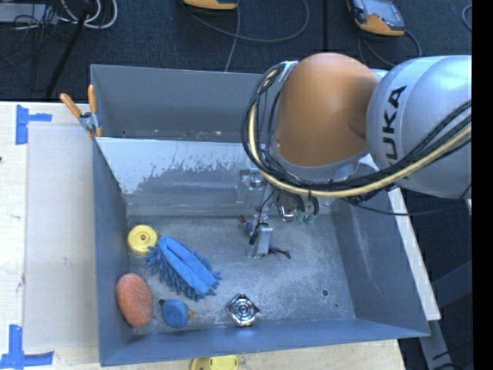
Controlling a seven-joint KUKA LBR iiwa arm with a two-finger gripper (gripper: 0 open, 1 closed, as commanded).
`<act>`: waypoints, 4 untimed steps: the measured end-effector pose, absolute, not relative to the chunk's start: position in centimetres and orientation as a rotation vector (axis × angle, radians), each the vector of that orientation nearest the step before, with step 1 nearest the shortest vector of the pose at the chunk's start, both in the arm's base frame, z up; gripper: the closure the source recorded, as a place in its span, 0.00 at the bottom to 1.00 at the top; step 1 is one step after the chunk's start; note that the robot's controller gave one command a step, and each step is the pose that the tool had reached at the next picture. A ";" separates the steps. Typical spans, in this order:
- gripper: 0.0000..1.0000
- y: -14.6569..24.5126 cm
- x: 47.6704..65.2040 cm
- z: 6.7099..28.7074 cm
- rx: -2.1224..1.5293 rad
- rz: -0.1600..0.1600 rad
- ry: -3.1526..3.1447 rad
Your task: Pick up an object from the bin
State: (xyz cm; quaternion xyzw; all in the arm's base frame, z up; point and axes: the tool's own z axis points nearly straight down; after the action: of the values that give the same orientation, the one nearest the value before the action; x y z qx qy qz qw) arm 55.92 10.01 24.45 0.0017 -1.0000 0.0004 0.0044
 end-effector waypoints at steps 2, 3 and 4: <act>0.00 12.3 56.5 20.1 -0.039 -0.002 -3.148; 0.00 14.6 57.2 14.7 0.072 0.000 -3.142; 0.00 17.7 55.8 12.3 0.015 0.000 -3.140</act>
Offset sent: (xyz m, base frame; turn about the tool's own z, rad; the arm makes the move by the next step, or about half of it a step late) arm 0.0061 0.0437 -0.0897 0.0462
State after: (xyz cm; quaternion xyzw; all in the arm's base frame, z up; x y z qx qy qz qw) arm 55.76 17.69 12.32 0.0048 -1.0000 0.0000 0.0008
